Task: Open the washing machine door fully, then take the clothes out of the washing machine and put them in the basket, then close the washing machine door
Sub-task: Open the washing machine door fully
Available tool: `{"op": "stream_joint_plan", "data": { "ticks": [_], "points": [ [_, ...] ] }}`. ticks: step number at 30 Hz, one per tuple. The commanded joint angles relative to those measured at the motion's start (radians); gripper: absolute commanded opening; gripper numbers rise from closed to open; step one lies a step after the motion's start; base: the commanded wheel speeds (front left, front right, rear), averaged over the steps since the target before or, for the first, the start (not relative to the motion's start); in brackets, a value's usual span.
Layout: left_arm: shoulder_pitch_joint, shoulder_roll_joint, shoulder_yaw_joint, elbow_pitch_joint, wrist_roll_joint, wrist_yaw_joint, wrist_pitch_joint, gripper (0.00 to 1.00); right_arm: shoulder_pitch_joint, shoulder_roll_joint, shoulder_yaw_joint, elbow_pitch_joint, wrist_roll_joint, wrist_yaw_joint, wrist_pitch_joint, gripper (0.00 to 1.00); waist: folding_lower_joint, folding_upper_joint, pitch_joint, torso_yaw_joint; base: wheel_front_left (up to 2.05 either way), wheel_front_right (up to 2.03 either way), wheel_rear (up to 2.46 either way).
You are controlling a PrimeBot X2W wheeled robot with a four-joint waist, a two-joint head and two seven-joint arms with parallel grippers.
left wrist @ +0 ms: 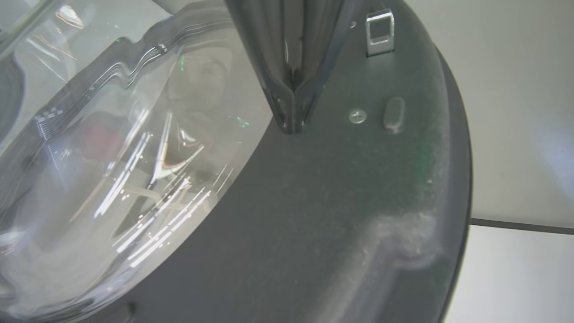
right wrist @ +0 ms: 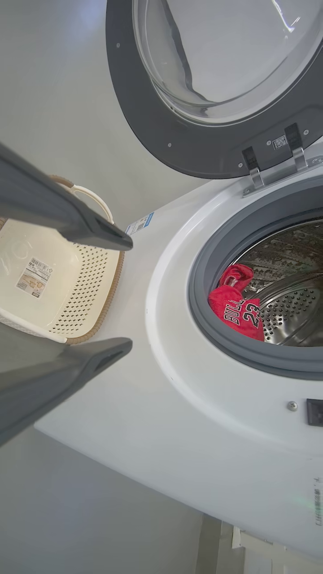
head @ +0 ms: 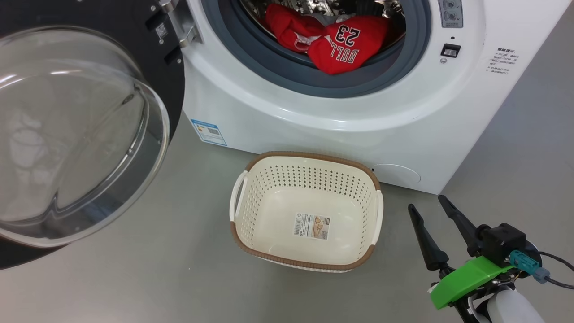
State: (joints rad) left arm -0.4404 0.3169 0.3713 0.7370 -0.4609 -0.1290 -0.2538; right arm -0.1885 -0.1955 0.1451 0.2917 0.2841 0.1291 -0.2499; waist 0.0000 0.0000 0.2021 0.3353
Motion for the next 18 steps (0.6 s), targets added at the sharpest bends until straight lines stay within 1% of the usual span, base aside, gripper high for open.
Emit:
{"op": "stream_joint_plan", "data": {
  "ticks": [1, 12, 18],
  "points": [
    [-0.031, 0.073, 0.034, -0.014, 0.008, -0.002, -0.008, 0.00, -0.018, -0.002, 0.021, -0.019, -0.011, 0.002, -0.012, 1.00, 0.0000, 0.0000, -0.003, -0.001, 0.00, 0.00, 0.00],
    [-0.005, 0.054, 0.018, -0.021, 0.017, -0.002, -0.008, 0.00, -0.005, 0.002, 0.024, -0.014, -0.003, 0.002, -0.012, 1.00, 0.0000, 0.0000, -0.033, 0.003, 0.00, 0.00, 0.00],
    [0.068, 0.020, -0.004, -0.082, -0.004, -0.002, -0.008, 0.00, 0.010, 0.005, 0.026, -0.014, 0.007, 0.002, -0.012, 1.00, 0.0000, 0.0000, -0.063, 0.008, 0.00, 0.00, 0.00]
  ]
}}
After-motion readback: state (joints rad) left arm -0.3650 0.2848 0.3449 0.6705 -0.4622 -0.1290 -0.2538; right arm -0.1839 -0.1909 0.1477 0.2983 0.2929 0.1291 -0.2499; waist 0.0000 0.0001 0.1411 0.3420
